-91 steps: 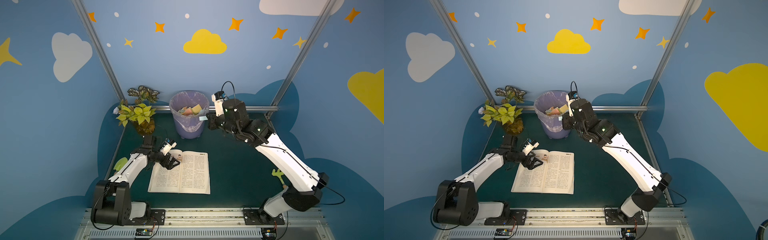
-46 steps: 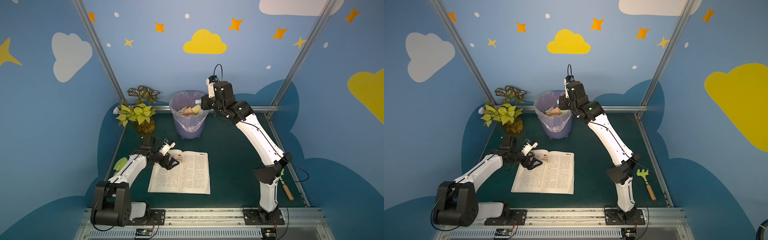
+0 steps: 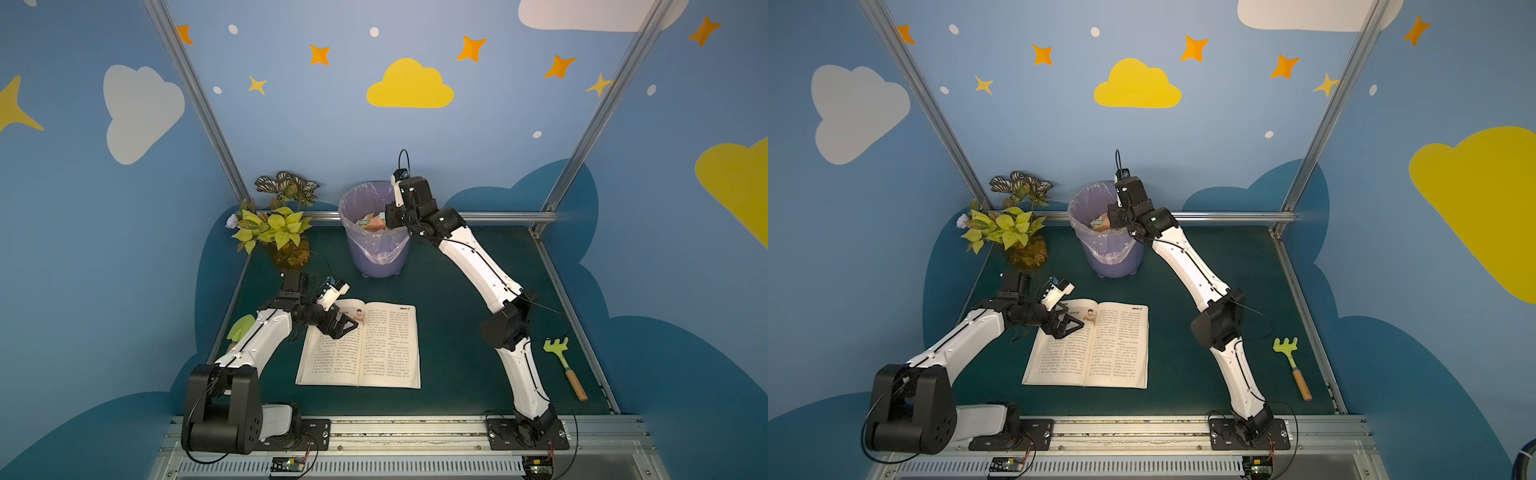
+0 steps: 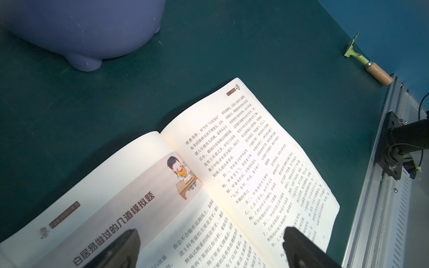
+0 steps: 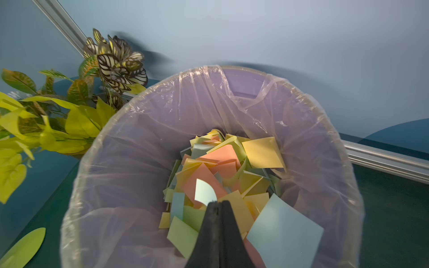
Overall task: Peel off the used sticky note
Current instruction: Place the note in the trash bin.
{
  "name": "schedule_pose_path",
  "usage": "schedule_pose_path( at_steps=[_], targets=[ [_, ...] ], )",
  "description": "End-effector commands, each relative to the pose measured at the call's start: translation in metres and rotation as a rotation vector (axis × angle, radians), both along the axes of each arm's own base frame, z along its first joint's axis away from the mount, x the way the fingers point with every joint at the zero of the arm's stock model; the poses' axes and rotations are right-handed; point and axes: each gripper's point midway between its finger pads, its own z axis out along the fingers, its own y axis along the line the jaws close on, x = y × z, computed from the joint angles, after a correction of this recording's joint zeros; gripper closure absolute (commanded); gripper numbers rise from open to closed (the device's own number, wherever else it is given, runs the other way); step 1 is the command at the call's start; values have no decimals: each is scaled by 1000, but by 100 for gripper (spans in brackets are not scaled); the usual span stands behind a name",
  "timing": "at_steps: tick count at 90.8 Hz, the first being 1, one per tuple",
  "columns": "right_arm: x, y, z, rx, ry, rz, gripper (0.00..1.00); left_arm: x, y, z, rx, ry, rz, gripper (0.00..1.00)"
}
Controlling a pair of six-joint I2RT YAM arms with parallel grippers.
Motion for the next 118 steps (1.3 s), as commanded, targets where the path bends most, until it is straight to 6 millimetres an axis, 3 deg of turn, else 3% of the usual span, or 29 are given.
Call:
schedule_pose_path(
  at_steps=[1,9,16,25,43,59,81,118],
  targets=[
    [11,3,25,33,-100,-7,100,-3,-2,5,-20,-18,-20,0],
    [11,8,24,44,-101,10,99,-2,-2,4,-21,-15,-23,0],
    [6,13,28,45,-107,34,67,-3,-3,3,-24,-12,-26,0],
    [-1,15,36,32,-127,44,43,-4,-3,4,-27,-12,-28,0],
    [-19,21,49,6,-146,74,21,-4,-3,3,-27,-9,-30,0],
    [-42,30,51,-32,-134,129,13,-4,-3,3,-26,-8,-28,0],
    [-67,39,43,-27,-54,183,11,-5,-3,2,-25,-9,-29,0],
    [-79,23,13,-110,65,154,9,-5,-4,2,-31,-6,-36,0]
  ],
)
